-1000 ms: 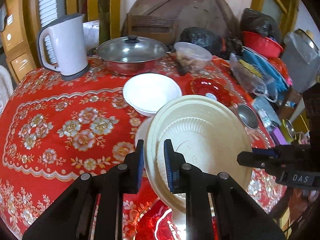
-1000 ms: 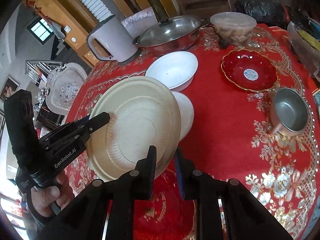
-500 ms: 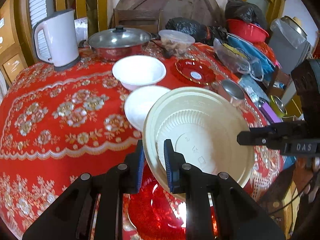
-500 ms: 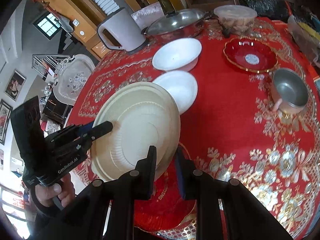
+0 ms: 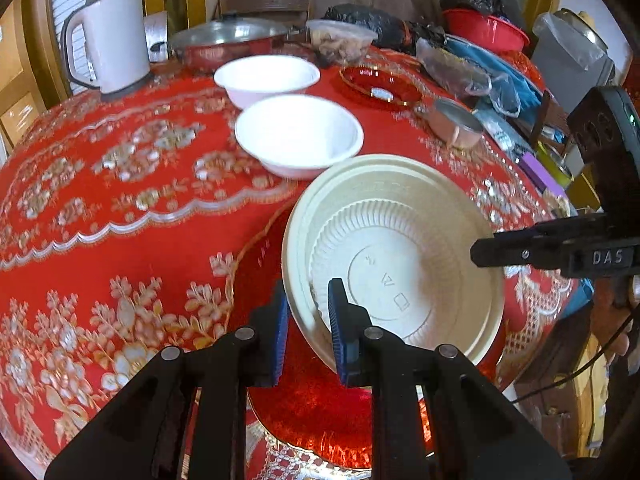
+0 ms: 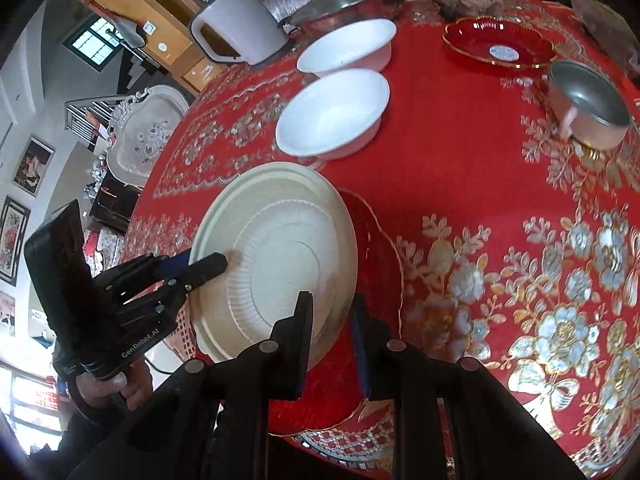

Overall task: Organize plates and bowls
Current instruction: 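Carry the beige plate with the left tool and lower it onto the red plate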

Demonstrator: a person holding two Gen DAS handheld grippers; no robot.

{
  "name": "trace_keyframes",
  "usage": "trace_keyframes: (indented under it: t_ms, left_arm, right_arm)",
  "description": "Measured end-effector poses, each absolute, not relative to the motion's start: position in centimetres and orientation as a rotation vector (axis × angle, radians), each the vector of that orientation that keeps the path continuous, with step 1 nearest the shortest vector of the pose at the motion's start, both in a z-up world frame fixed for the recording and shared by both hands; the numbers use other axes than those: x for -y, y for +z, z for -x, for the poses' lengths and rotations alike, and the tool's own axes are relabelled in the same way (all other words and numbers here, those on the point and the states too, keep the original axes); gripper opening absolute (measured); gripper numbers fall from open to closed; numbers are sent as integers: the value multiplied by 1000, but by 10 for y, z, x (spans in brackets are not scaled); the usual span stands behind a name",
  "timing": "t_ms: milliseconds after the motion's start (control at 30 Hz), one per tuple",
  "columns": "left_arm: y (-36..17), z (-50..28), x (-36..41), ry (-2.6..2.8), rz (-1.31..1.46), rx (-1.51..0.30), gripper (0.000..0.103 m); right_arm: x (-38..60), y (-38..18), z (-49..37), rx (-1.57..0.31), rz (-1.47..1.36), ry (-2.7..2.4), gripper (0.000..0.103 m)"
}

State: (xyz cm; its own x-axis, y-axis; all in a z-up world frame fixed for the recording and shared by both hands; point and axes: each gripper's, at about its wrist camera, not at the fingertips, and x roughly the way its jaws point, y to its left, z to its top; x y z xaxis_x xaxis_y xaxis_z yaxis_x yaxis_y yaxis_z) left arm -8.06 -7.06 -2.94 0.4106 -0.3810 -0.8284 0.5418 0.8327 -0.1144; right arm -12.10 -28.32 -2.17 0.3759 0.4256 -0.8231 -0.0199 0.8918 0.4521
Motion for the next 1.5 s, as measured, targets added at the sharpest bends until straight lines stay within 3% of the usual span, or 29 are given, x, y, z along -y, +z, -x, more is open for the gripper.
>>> trace_keyframes:
  t_ms: [1500]
  left_arm:
    - [-56,86,62,-595,-164,-1064,21]
  right_arm:
    - [280,-48,127,-1206,-446,338,22]
